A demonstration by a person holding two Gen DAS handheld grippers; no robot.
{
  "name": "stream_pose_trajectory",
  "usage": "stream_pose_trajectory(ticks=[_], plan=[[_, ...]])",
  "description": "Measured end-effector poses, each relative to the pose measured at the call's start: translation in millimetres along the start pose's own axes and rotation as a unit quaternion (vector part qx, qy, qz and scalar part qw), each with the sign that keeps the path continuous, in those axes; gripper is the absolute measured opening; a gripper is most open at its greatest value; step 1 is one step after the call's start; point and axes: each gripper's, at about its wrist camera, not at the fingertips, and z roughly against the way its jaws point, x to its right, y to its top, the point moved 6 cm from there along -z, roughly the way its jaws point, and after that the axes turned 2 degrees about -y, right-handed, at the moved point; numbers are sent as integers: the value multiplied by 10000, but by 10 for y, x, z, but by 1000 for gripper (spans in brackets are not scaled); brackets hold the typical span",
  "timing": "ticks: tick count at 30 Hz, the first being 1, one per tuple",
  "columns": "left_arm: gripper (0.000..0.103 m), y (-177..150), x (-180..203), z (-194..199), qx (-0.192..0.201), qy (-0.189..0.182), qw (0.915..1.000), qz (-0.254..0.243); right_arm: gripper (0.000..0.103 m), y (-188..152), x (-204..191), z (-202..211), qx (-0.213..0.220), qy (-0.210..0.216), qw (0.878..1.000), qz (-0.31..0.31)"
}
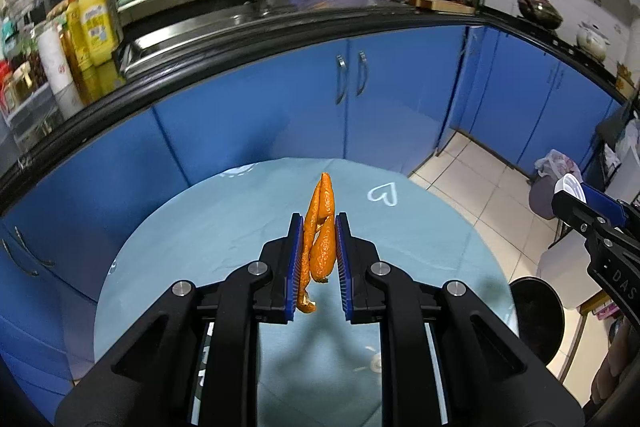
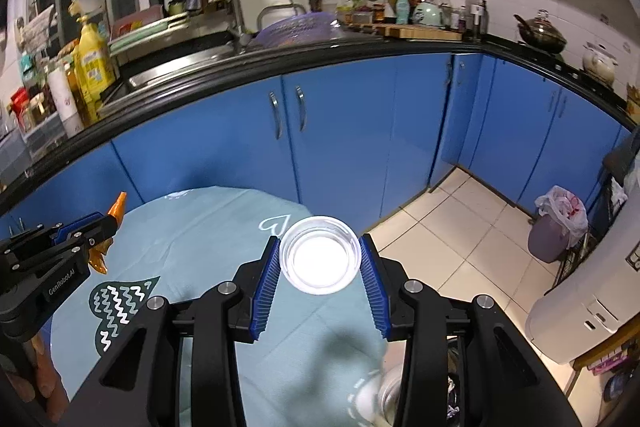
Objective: Collect trash
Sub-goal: 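Carry both items to the black bin while the right tool drops the white lid inside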
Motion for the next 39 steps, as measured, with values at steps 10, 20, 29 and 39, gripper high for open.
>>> stream_pose_trajectory(ticks=[10, 20, 29, 39], plan=[[17, 55, 629, 124, 103, -183, 9989, -429, 39, -75, 573, 299, 174, -236, 9989, -353], [17, 41, 1325, 123, 84, -473, 9948, -897, 39, -233, 1214, 454, 160, -573, 9954, -747], [17, 60, 1873, 89, 70, -685, 9895, -1268, 39, -353, 1695, 504, 110, -774, 9911, -1074], [17, 67, 2371, 45, 47, -832, 9839, -1583, 39, -476, 2081, 519, 69, -890, 9868, -1352]])
